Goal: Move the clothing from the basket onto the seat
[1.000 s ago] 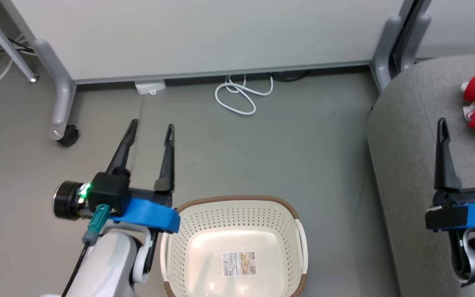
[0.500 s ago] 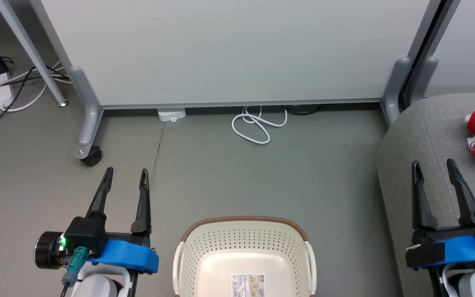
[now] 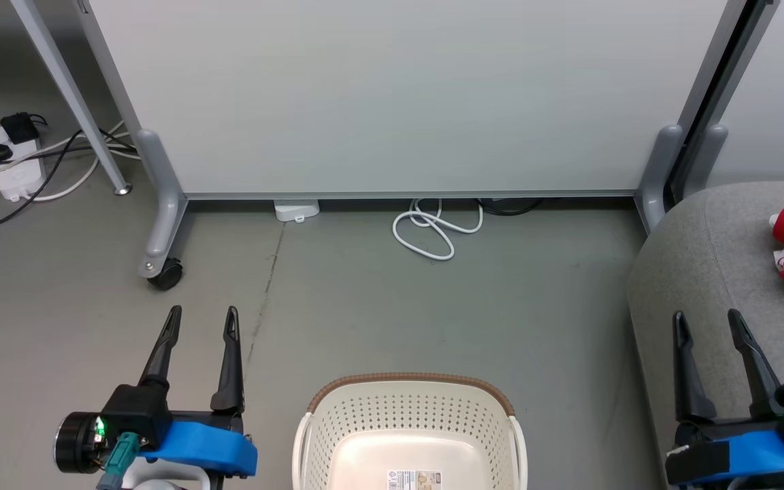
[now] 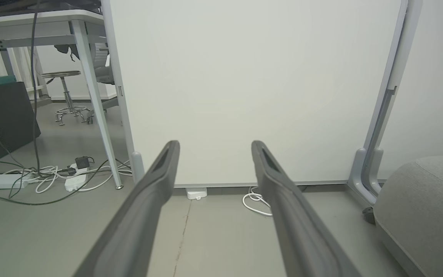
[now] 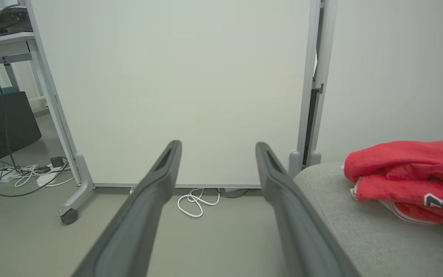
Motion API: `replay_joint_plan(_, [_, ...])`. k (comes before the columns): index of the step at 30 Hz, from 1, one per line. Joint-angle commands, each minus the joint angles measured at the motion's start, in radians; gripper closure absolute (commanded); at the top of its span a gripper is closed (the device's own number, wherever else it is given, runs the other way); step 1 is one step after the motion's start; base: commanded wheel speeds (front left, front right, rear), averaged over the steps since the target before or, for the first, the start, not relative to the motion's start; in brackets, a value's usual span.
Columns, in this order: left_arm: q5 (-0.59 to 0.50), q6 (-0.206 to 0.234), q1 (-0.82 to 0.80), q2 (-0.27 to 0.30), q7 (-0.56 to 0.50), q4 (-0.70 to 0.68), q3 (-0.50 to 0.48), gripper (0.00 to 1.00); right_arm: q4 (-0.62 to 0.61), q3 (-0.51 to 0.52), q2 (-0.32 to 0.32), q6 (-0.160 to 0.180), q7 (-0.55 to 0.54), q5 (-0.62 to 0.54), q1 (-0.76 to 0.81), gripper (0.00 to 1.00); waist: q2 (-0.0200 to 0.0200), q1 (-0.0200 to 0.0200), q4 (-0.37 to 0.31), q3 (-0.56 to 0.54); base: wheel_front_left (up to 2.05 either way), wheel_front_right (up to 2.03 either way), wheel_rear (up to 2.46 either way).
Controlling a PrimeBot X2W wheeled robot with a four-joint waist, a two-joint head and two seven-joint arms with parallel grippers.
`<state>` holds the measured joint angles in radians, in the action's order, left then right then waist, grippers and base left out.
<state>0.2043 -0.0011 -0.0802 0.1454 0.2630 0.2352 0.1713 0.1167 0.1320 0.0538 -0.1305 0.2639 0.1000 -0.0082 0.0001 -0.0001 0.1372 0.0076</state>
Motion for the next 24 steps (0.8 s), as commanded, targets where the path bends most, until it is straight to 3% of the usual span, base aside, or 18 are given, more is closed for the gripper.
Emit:
replay_joint_plan(1, [-0.006, -0.008, 0.008, -0.002, 0.003, 0.002, -0.007, 0.0, -0.002, 0.003, -0.003, 0.0, 0.001, 0.004, 0.017, 0.0, -0.0001, 0.0001, 0.0, -0.002, 0.0, 0.0, 0.0])
replay_joint_plan(22, [-0.064, -0.037, 0.007, -0.032, 0.003, 0.013, -0.055, 0.0, 0.02, 0.003, -0.004, 0.0, 0.001, 0.035, 0.026, 0.0, -0.0001, 0.0001, -0.027, -0.002, 0.0, 0.0, 0.0])
replay_joint_plan(23, [-0.058, -0.035, 0.012, -0.032, 0.0, 0.012, -0.053, 1.0, 0.019, 0.003, -0.002, 0.0, 0.0, 0.032, 0.023, 1.0, -0.0001, 0.0001, -0.027, -0.002, 0.0, 0.0, 0.0])
replay_joint_plan(24, [-0.056, -0.035, 0.014, -0.033, -0.001, 0.017, -0.053, 1.0, 0.026, 0.003, -0.003, 0.0, 0.0, 0.034, 0.023, 1.0, -0.0001, 0.0001, -0.027, -0.002, 0.0, 0.0, 0.0])
